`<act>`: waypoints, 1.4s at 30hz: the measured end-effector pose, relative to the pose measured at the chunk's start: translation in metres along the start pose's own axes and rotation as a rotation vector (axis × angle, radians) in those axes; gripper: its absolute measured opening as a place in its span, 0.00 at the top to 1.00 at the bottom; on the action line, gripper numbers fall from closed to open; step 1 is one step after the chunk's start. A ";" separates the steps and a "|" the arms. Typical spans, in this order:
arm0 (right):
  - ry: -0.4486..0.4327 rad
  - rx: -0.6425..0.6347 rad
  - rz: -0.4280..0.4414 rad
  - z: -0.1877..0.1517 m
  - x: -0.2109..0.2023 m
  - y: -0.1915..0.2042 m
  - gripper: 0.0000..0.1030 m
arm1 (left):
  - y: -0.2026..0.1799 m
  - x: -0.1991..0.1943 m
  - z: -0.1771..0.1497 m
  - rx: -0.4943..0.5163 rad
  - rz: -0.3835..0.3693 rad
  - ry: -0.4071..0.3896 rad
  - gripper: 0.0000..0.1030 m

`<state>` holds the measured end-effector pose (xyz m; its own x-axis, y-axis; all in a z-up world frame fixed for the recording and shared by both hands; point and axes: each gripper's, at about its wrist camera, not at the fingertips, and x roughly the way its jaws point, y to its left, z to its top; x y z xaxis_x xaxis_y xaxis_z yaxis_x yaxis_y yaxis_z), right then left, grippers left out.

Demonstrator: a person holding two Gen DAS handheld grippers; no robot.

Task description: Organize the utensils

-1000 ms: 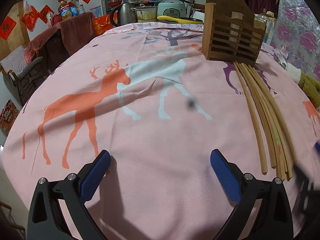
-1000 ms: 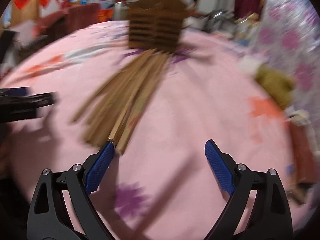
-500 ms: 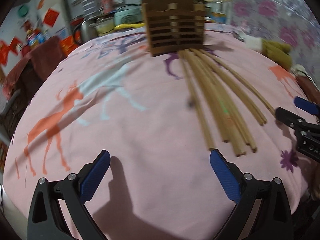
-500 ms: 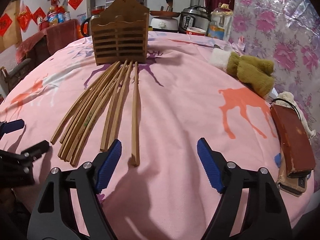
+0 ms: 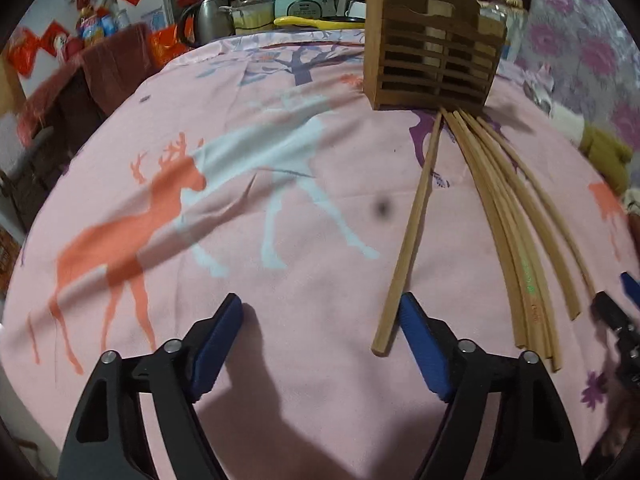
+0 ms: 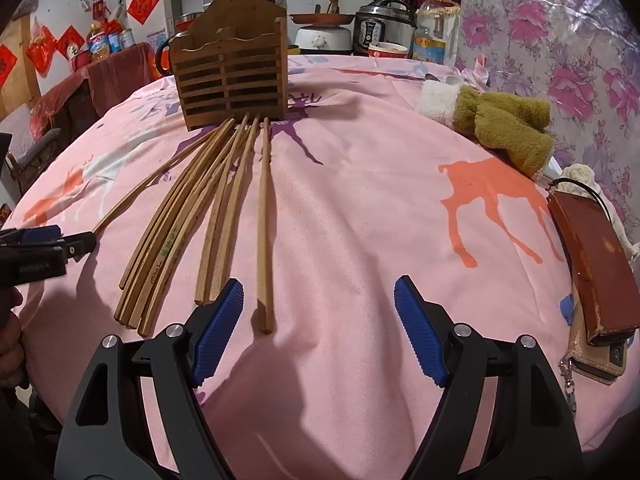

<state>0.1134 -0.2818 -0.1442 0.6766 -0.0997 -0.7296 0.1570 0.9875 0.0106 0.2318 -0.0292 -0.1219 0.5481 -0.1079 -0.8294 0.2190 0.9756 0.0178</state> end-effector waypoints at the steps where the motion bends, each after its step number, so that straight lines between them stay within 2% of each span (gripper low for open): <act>1: -0.002 -0.008 0.002 0.000 0.000 0.002 0.27 | -0.006 -0.001 -0.001 0.022 -0.008 -0.010 0.24; 2: -0.005 -0.016 0.004 0.000 0.000 0.004 0.27 | -0.013 -0.001 -0.002 0.043 -0.015 -0.014 0.26; 3: -0.006 -0.020 0.006 0.001 0.000 0.005 0.27 | -0.023 -0.001 -0.004 0.077 -0.021 -0.027 0.32; 4: -0.003 -0.024 0.009 0.001 0.000 0.006 0.31 | -0.029 -0.002 -0.005 0.098 -0.018 -0.043 0.36; 5: 0.004 -0.027 0.014 0.001 0.001 0.007 0.36 | -0.035 -0.002 -0.003 0.120 -0.033 -0.048 0.45; 6: 0.009 -0.027 0.016 0.001 0.002 0.007 0.38 | -0.036 -0.002 -0.002 0.123 -0.056 -0.047 0.55; 10: 0.021 -0.035 0.029 0.001 0.006 0.010 0.50 | -0.039 -0.001 -0.004 0.130 -0.091 -0.058 0.70; 12: 0.024 -0.043 0.032 0.001 0.007 0.012 0.53 | -0.042 -0.003 -0.007 0.134 -0.107 -0.065 0.86; 14: 0.032 -0.054 0.037 -0.001 0.009 0.013 0.67 | -0.044 -0.004 -0.009 0.128 -0.122 -0.069 0.93; 17: 0.023 -0.066 0.036 -0.004 0.006 0.014 0.82 | -0.042 -0.007 -0.013 0.110 -0.138 -0.072 0.93; 20: 0.017 -0.075 0.058 -0.008 -0.001 0.015 0.82 | -0.038 -0.014 -0.023 0.094 -0.161 -0.072 0.94; 25: -0.060 -0.065 0.092 0.002 -0.016 0.017 0.79 | -0.038 -0.016 -0.026 0.090 -0.152 -0.079 0.94; 28: -0.023 -0.064 0.076 0.005 -0.004 0.020 0.79 | -0.041 -0.014 -0.024 0.094 -0.127 -0.083 0.93; 30: 0.041 -0.053 0.062 0.003 0.010 0.019 0.79 | -0.044 -0.014 -0.024 0.099 -0.113 -0.087 0.93; 32: 0.057 -0.047 0.071 0.002 0.012 0.017 0.78 | -0.045 -0.014 -0.025 0.105 -0.102 -0.093 0.93; 34: 0.052 -0.063 0.062 -0.001 0.010 0.019 0.82 | -0.044 -0.014 -0.026 0.101 -0.107 -0.097 0.93; 37: 0.038 -0.078 0.065 -0.008 0.002 0.021 0.94 | -0.040 -0.018 -0.028 0.086 -0.150 -0.089 0.94; 42: -0.016 -0.059 0.074 -0.001 -0.015 0.015 0.94 | -0.031 -0.036 -0.030 0.064 -0.172 -0.091 0.94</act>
<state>0.1050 -0.2654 -0.1343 0.6962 -0.0280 -0.7173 0.0639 0.9977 0.0230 0.1808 -0.0500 -0.1095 0.5686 -0.2914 -0.7693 0.3647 0.9275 -0.0818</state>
